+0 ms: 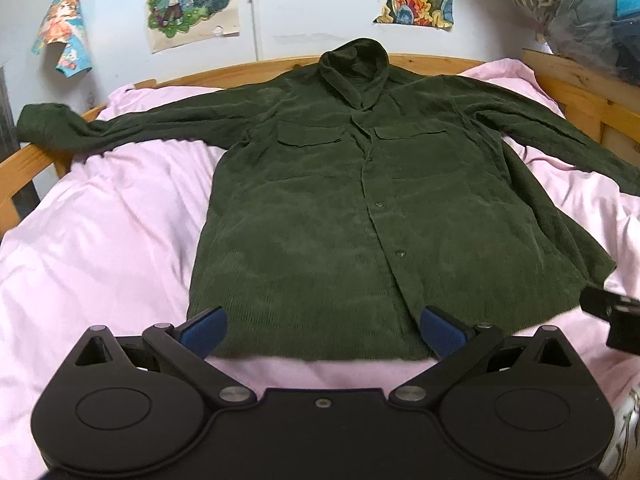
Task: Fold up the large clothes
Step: 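Grasp the sleeve cuff nearest the right gripper and lift it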
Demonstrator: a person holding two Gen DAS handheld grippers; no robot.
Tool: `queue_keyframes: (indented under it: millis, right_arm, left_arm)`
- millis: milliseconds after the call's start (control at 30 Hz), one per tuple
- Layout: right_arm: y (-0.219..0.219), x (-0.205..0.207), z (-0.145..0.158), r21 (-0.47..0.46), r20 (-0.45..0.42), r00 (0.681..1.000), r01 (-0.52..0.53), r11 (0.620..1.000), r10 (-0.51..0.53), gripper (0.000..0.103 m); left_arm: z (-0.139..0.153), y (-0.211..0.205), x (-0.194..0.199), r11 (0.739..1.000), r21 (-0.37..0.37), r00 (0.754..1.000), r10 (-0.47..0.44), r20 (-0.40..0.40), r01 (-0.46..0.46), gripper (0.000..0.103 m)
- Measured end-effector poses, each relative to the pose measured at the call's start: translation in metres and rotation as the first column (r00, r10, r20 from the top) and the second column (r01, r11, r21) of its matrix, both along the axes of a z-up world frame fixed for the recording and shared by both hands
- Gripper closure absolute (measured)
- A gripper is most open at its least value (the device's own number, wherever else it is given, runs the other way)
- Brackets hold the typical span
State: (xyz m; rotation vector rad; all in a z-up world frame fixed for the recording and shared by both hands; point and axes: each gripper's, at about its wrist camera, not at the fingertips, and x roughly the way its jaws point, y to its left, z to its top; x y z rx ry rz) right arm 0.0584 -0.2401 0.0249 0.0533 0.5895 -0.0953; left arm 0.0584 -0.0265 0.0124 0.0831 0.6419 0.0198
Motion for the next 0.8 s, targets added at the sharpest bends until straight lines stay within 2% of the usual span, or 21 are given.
queue_keyframes:
  millis: [133,233,333,433,500,667,733,800]
  right_arm:
    - [-0.022,0.020,0.007,0.087,-0.086,0.996,0.039,0.995,-0.032,0.000]
    - [-0.046,0.033,0.017,0.166,-0.092,0.995,0.059,0.984,-0.044,0.000]
    - [-0.076,0.045,0.027,0.211,-0.050,0.995,0.100,0.972,-0.091,0.000]
    - [-0.115,0.051,0.034,0.222,0.064,0.986,0.139,0.965,-0.157,0.000]
    - [-0.140,0.055,0.036,0.178,0.109,0.968,0.206,0.962,-0.228,0.000]
    - [-0.211,0.084,0.031,0.132,0.148,0.903,0.386,0.913,-0.404,0.000]
    - [-0.236,0.101,0.028,0.130,0.147,0.875,0.446,0.886,-0.462,0.000]
    - [-0.256,0.118,0.023,0.129,0.139,0.841,0.508,0.852,-0.523,0.000]
  left_arm:
    - [0.017,-0.004,0.030,0.999,-0.021,0.999,-0.037,-0.035,0.036,0.001]
    - [0.030,-0.012,0.058,0.995,-0.033,0.992,-0.101,-0.070,0.099,0.001]
    - [0.040,-0.024,0.087,0.992,-0.006,0.989,-0.127,-0.074,0.127,0.001]
    - [0.039,-0.041,0.112,0.986,0.001,0.984,-0.166,-0.058,0.167,0.001]
    - [0.032,-0.051,0.124,0.982,-0.031,0.980,-0.190,-0.059,0.188,0.001]
    - [0.002,-0.062,0.143,0.958,-0.158,0.959,-0.260,-0.116,0.240,0.001]
    - [-0.008,-0.067,0.149,0.952,-0.161,0.951,-0.282,-0.131,0.260,0.001]
    - [-0.014,-0.070,0.155,0.957,-0.138,0.952,-0.273,-0.136,0.255,0.001]
